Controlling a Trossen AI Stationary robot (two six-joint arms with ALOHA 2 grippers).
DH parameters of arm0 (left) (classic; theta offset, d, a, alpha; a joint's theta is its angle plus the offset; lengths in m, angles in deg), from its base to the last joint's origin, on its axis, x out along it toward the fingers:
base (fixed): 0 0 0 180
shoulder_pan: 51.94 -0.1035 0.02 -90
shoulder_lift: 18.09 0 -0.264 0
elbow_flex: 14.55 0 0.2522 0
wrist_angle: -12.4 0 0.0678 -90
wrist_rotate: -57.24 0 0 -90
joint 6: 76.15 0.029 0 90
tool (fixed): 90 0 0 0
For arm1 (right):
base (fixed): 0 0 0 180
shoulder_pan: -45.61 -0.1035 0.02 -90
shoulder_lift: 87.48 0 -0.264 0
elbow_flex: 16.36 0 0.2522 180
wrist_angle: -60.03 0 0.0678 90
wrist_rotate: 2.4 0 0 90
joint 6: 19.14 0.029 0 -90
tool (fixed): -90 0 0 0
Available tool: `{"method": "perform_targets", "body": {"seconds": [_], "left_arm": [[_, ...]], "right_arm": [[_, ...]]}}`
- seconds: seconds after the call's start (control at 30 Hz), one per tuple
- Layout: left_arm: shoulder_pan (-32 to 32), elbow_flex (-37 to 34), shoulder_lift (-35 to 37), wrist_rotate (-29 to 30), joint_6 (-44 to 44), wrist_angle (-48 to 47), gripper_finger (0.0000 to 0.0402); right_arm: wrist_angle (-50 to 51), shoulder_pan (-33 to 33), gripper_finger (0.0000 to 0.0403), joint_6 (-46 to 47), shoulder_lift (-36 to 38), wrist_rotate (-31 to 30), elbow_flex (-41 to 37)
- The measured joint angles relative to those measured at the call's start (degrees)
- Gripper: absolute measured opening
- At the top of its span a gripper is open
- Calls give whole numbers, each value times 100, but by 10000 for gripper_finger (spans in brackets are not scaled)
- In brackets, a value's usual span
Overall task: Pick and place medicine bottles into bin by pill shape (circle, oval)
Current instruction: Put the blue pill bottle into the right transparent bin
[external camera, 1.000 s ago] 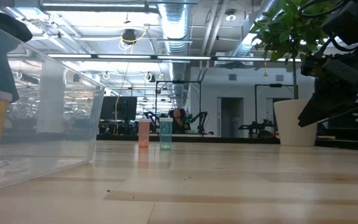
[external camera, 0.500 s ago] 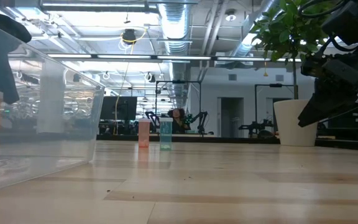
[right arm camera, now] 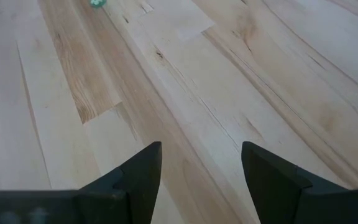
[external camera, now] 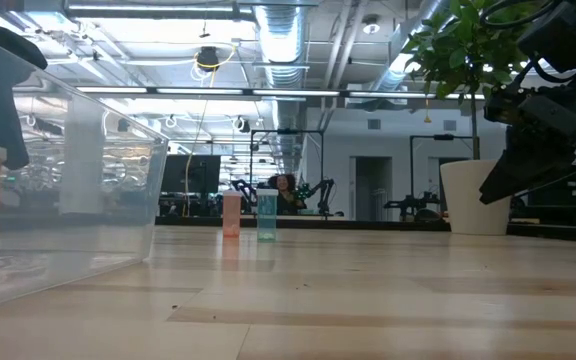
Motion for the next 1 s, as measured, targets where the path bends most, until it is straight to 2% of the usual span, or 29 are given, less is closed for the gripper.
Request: {"method": "perform_targets", "body": {"seconds": [0.23,0.5,1.0], "left_arm": [[0,137,0,-30,32,-85,230],[0,503,0,104,46,-537,230],[0,729,0,203,181,-705,230]], "right_arm": [[1,0,234,0,0,0,1],[1,0,234,0,0,0,2],[2,0,234,-7,2,0,2]]}}
